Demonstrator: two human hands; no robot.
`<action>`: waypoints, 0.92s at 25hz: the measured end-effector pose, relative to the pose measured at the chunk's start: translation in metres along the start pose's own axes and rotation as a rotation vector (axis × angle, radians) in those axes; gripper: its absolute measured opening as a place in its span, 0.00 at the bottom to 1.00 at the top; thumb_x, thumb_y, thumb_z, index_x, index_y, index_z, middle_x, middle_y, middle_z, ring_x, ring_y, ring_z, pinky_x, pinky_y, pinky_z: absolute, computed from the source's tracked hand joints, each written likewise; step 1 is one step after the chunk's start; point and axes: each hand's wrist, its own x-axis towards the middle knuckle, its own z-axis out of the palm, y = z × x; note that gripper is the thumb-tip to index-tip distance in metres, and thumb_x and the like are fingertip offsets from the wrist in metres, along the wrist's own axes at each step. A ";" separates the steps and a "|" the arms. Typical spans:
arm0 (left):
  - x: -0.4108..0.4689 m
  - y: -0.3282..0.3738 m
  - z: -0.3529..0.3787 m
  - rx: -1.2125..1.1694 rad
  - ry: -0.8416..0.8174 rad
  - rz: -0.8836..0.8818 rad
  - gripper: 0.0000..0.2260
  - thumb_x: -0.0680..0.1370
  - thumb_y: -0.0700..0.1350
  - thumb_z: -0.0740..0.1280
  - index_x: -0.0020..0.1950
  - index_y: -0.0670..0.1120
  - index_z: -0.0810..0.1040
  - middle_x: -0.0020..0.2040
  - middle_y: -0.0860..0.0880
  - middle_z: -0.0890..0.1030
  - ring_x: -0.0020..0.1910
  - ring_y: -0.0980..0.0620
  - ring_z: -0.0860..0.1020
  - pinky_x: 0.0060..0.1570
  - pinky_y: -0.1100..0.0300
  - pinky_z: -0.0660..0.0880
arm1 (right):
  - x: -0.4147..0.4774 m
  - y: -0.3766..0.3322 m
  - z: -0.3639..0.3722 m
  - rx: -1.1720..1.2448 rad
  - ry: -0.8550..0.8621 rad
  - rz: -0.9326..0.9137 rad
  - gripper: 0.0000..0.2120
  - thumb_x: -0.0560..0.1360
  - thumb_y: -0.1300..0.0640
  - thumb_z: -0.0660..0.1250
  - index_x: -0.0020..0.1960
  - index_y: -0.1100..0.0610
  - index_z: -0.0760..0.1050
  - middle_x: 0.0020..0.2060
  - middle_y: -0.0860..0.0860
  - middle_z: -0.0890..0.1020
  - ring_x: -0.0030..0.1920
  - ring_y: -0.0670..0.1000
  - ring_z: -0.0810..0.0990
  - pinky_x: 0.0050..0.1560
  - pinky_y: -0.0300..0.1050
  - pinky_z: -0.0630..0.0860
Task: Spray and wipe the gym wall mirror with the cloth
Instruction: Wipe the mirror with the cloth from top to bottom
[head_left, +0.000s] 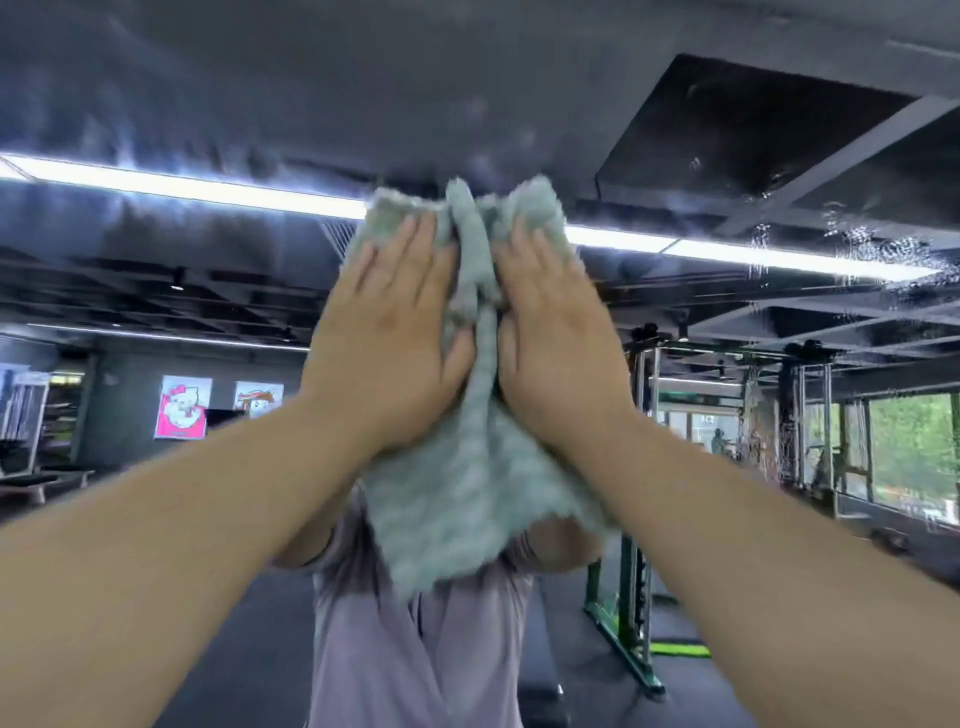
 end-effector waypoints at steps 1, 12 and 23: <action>-0.028 0.008 -0.001 -0.009 -0.016 0.067 0.31 0.77 0.54 0.53 0.75 0.37 0.63 0.76 0.39 0.63 0.75 0.44 0.61 0.74 0.46 0.55 | -0.032 -0.005 -0.002 0.003 -0.024 -0.059 0.27 0.76 0.57 0.53 0.73 0.64 0.65 0.72 0.59 0.68 0.74 0.56 0.63 0.75 0.53 0.57; 0.006 -0.030 -0.007 0.027 -0.033 0.219 0.30 0.76 0.54 0.53 0.73 0.38 0.67 0.74 0.40 0.67 0.73 0.43 0.65 0.74 0.47 0.55 | -0.011 -0.010 -0.003 0.025 0.006 -0.071 0.28 0.73 0.59 0.52 0.70 0.66 0.68 0.69 0.59 0.73 0.71 0.57 0.68 0.74 0.52 0.60; 0.023 -0.024 0.001 0.008 -0.025 0.257 0.30 0.76 0.55 0.52 0.74 0.39 0.66 0.74 0.42 0.67 0.74 0.45 0.64 0.74 0.47 0.55 | -0.010 0.000 -0.005 0.033 0.021 -0.076 0.26 0.74 0.60 0.55 0.71 0.66 0.68 0.69 0.59 0.73 0.71 0.56 0.69 0.73 0.52 0.62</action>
